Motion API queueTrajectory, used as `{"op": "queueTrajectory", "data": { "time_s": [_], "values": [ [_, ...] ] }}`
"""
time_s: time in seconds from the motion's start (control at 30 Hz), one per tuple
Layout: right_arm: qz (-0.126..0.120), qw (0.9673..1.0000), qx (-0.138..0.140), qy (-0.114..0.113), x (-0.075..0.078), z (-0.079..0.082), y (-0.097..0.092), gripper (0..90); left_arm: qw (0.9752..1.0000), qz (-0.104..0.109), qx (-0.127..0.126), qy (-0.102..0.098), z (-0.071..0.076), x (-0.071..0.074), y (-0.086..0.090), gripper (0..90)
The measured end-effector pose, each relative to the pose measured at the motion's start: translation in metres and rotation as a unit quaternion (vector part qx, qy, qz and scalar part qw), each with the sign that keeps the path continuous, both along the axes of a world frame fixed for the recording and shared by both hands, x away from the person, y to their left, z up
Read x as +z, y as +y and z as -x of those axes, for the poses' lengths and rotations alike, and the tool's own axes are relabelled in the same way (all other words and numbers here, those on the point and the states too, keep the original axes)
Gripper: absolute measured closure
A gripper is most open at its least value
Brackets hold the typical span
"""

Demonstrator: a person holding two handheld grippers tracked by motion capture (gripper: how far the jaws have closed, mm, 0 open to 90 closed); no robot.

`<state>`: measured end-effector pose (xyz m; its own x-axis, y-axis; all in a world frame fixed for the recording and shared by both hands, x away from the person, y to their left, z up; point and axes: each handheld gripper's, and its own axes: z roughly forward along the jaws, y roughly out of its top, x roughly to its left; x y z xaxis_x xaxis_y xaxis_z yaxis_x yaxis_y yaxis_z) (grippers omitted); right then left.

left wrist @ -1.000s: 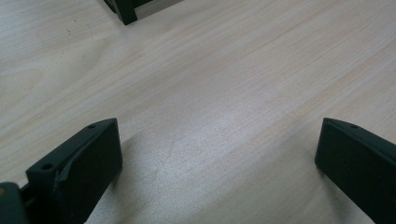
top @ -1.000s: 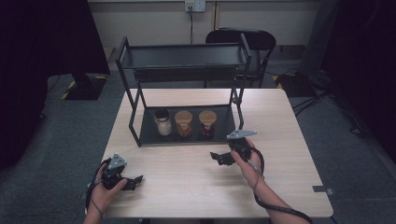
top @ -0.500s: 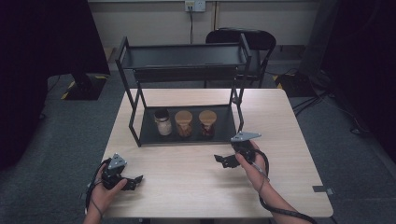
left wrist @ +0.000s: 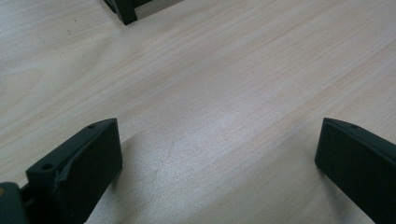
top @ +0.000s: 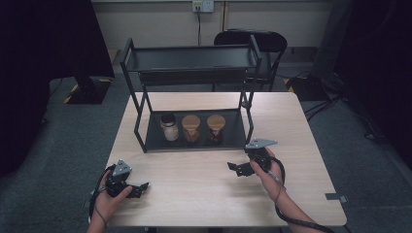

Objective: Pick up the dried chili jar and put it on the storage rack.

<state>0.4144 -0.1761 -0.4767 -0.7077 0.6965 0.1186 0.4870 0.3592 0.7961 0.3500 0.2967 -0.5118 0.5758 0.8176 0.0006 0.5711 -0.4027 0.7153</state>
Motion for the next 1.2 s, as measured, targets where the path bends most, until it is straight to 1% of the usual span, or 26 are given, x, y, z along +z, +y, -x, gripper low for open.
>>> {"op": "queueTrajectory", "data": {
  "time_s": [0.37,0.87,1.03,1.2],
  "values": [
    [-0.004,1.0,-0.009,0.002,-0.004,0.007,-0.018,2.3,1.0,0.0,0.0,0.0,0.0,0.0,0.0,0.1],
    [-0.008,0.9999,-0.01,0.002,-0.008,0.018,-0.034,2.3,1.0,0.0,0.0,0.0,0.0,0.0,0.0,0.1],
    [-0.005,0.9999,-0.01,0.002,-0.01,0.023,-0.042,2.3,1.0,0.0,0.0,0.0,0.0,0.0,0.0,0.1],
    [0.006,0.9999,-0.013,0.003,-0.012,0.03,-0.055,2.3,1.0,0.0,0.0,0.0,0.0,0.0,0.0,0.2]
  ]
}}
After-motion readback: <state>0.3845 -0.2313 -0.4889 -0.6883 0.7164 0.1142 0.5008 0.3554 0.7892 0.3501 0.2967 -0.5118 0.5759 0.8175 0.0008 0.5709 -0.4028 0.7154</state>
